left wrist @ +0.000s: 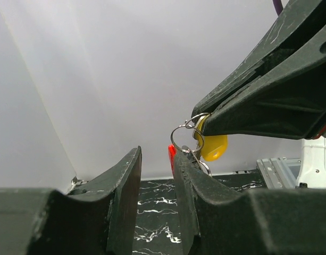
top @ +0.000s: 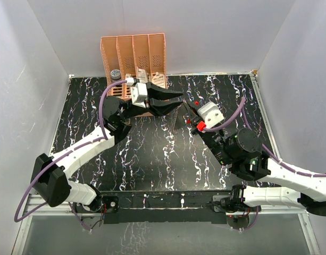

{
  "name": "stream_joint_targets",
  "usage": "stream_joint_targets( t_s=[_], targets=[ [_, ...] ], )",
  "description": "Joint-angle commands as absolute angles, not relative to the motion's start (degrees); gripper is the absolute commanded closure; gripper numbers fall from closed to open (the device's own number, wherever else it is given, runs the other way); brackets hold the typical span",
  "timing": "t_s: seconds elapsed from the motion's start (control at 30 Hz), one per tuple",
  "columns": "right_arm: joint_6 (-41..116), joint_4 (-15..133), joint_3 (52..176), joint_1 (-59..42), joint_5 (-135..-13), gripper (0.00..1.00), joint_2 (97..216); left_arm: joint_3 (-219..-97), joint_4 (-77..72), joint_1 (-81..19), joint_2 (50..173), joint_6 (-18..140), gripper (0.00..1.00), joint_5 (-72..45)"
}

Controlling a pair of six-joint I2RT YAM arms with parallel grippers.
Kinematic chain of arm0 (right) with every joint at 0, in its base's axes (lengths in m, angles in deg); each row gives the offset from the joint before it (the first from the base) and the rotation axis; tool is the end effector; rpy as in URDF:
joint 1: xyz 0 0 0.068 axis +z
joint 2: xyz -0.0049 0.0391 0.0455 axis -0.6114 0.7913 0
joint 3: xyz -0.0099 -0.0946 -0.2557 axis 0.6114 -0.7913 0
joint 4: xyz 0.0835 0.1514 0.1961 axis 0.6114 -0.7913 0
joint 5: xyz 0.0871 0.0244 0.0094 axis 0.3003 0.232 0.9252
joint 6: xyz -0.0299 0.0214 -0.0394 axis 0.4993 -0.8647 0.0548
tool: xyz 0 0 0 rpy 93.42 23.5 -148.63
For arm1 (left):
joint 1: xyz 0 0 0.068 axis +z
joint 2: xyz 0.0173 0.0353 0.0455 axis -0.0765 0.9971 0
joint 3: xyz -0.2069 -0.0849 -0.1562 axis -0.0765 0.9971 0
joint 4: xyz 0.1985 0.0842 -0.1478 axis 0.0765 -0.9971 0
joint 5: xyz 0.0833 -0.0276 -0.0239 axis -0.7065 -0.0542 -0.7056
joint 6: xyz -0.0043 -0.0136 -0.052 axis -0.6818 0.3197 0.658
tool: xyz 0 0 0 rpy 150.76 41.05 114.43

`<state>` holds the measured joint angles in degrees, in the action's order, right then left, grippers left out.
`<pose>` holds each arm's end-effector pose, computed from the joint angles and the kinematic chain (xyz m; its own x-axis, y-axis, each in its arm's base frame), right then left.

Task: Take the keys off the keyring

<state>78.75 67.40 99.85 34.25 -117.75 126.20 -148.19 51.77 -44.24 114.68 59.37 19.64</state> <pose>0.0755 0.1636 0.4559 0.4187 -0.1885 -0.8884 -0.4357 0.8166 -0.3786 0.2120 -0.2077 0.4267 0.3425 -0.4497 -0.8249 0.9394 0.1789 0.2925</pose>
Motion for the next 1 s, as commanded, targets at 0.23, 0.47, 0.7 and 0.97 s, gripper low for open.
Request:
stream_joint_targets(
  t_s=[0.23,0.47,0.7,0.97],
  targets=[
    [78.1,70.4,102.6,34.1,-117.4,1.00,125.2,-147.8,49.5,-44.0,107.4,53.7,0.72,12.6],
    [77.5,67.5,103.8,34.1,-115.7,1.00,125.3,-147.2,48.0,-44.0,106.8,52.9,0.71,13.1],
    [71.2,47.0,115.5,34.1,-108.0,1.00,125.9,-142.6,47.8,-44.0,103.7,52.2,0.71,16.0],
    [64.9,15.7,140.2,34.1,-108.0,1.00,144.7,-138.0,35.1,-44.0,93.5,42.1,0.70,5.6]
  ],
)
